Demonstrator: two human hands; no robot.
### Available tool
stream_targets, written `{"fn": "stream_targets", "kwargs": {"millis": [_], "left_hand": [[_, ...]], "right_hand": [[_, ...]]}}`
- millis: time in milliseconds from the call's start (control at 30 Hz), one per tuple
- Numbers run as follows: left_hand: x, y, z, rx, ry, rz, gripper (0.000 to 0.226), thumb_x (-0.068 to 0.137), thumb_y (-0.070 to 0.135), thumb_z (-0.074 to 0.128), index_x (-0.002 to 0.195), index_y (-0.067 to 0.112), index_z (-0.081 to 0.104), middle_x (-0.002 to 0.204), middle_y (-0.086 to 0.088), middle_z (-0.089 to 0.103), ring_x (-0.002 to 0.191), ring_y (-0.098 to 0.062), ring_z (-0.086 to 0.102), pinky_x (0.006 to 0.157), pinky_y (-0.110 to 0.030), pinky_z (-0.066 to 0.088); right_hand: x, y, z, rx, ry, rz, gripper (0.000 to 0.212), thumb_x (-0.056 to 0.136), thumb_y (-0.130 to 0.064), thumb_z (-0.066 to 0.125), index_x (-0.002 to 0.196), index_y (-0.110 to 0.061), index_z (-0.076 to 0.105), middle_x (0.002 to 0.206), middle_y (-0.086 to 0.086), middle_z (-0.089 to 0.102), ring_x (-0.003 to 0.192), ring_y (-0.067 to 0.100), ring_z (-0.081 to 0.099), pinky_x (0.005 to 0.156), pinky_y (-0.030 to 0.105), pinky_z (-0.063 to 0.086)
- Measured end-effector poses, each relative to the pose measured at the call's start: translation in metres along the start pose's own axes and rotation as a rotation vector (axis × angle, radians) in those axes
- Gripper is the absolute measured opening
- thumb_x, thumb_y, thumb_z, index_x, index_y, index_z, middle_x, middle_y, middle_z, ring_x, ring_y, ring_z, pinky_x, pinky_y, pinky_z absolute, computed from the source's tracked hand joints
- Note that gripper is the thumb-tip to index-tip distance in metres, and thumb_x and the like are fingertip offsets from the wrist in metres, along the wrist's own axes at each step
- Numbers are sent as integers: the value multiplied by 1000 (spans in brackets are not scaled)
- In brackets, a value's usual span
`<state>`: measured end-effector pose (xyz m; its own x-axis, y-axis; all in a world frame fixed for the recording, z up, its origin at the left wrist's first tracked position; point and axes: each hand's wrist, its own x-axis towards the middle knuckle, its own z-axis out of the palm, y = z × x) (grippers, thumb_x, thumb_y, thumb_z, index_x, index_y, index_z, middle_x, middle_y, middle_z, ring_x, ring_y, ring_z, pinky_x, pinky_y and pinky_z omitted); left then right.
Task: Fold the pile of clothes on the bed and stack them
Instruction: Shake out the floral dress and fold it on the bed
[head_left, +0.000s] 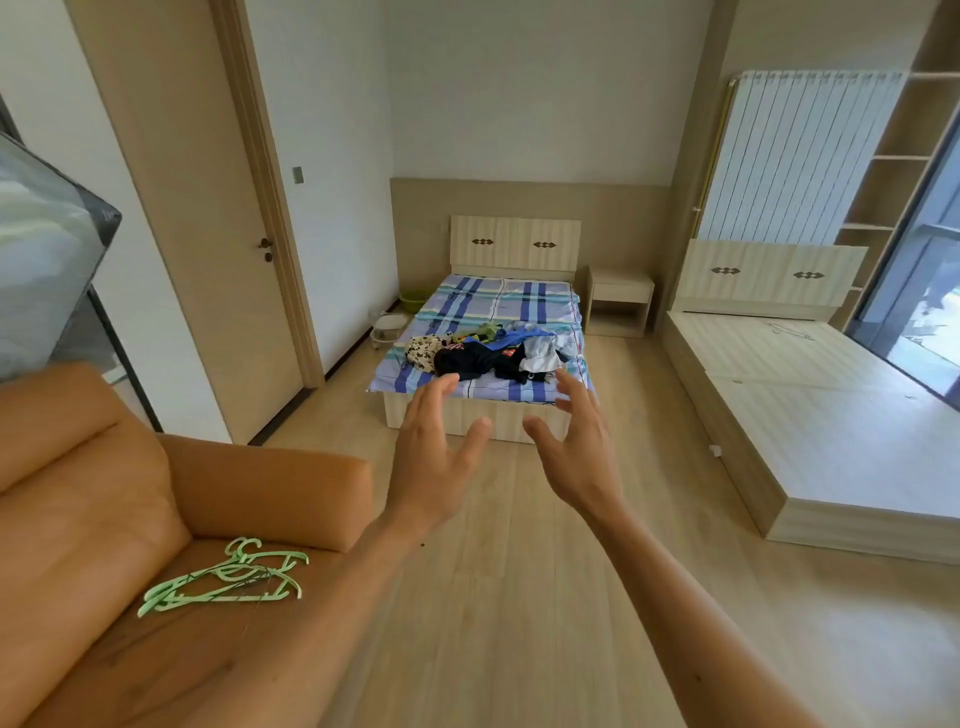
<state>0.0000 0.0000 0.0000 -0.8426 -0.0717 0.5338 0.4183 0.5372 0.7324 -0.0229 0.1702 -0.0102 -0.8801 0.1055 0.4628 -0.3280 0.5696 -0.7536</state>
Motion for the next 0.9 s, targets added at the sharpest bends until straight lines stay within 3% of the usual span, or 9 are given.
{"fn": "stream_targets", "kwargs": {"millis": [200, 433, 900], "left_hand": [[-16, -14, 2, -116, 16, -71, 52, 89, 40, 62, 136, 24, 49, 131, 13, 56, 125, 2, 49, 101, -14, 36], [-12, -32, 17, -142, -6, -92, 46, 90, 38, 62, 133, 25, 51, 128, 15, 59, 124, -3, 52, 100, -16, 41], [79, -94, 81, -209, 72, -272, 36, 91, 38, 61, 125, 30, 57, 121, 17, 63, 121, -7, 57, 105, -41, 47]], "right_hand": [[-9, 3, 24, 141, 6, 93, 64, 91, -30, 70, 148, -27, 40, 141, -8, 51, 121, 7, 54, 102, 33, 45], [9, 25, 50, 207, -10, 154, 59, 90, -28, 71, 143, -29, 45, 136, -9, 55, 117, 2, 57, 99, 28, 46], [136, 107, 124, 366, -86, 248, 55, 91, -26, 69, 142, -28, 47, 132, -11, 57, 113, 0, 59, 100, 36, 51]]}}
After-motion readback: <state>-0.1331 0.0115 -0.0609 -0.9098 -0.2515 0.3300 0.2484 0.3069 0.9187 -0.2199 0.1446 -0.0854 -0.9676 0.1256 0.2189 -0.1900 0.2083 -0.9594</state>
